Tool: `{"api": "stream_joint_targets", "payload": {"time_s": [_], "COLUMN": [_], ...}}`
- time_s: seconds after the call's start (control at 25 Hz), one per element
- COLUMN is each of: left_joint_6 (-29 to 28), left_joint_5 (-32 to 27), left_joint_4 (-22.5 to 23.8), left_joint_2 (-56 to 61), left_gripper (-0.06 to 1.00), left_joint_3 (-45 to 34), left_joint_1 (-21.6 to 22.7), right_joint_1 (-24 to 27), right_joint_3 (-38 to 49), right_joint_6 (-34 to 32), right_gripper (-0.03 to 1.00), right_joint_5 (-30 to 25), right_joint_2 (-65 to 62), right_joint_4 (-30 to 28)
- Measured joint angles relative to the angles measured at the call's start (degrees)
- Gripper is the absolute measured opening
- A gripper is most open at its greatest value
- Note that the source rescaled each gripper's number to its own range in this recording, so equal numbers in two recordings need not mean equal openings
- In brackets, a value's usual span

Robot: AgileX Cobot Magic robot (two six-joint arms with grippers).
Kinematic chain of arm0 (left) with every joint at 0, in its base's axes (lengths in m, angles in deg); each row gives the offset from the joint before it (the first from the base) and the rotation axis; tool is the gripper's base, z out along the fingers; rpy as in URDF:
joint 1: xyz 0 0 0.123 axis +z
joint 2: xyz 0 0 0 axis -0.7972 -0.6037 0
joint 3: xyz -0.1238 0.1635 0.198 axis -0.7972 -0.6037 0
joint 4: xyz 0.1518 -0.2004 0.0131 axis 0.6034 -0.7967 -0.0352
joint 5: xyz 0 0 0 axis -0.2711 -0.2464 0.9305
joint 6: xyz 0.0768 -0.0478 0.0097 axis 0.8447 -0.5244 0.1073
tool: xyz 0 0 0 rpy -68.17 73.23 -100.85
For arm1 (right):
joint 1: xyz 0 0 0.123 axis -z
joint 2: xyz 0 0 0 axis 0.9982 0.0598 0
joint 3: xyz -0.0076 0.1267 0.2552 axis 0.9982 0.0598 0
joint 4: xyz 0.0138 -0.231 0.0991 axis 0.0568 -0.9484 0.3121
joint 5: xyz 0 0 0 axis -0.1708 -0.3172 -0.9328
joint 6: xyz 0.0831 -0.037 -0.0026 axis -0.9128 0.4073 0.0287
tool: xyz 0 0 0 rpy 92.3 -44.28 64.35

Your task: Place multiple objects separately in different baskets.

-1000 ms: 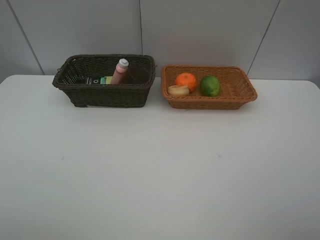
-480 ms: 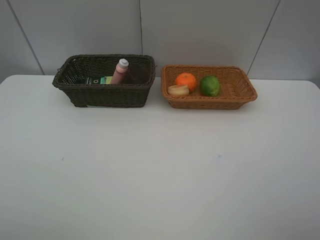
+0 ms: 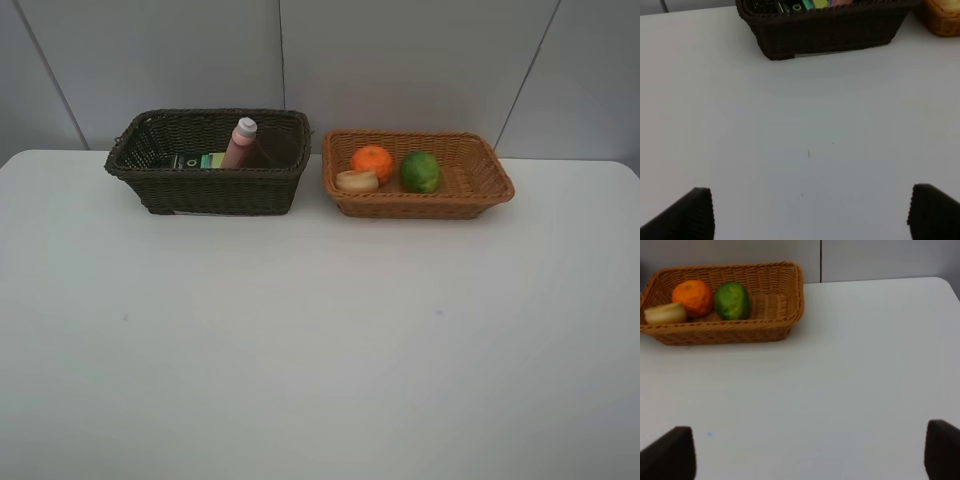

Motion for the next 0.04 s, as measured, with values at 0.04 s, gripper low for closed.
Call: {"api": "stream_joint_targets", "payload": {"time_s": [0.04], "left_joint_6": [0.0], "left_joint_5": [0.0], "left_joint_4": [0.0], "left_joint_2": [0.0], "left_gripper": [1.0], "left_joint_3": [0.0], "left_joint_1": [0.0], "right_joint_1": [0.0], "right_joint_3": [0.0], "right_joint_6": [0.0], "right_gripper": [1.0], "right_joint_5": [0.0], "right_joint_2": [0.0], "right_joint_4": [0.0]}}
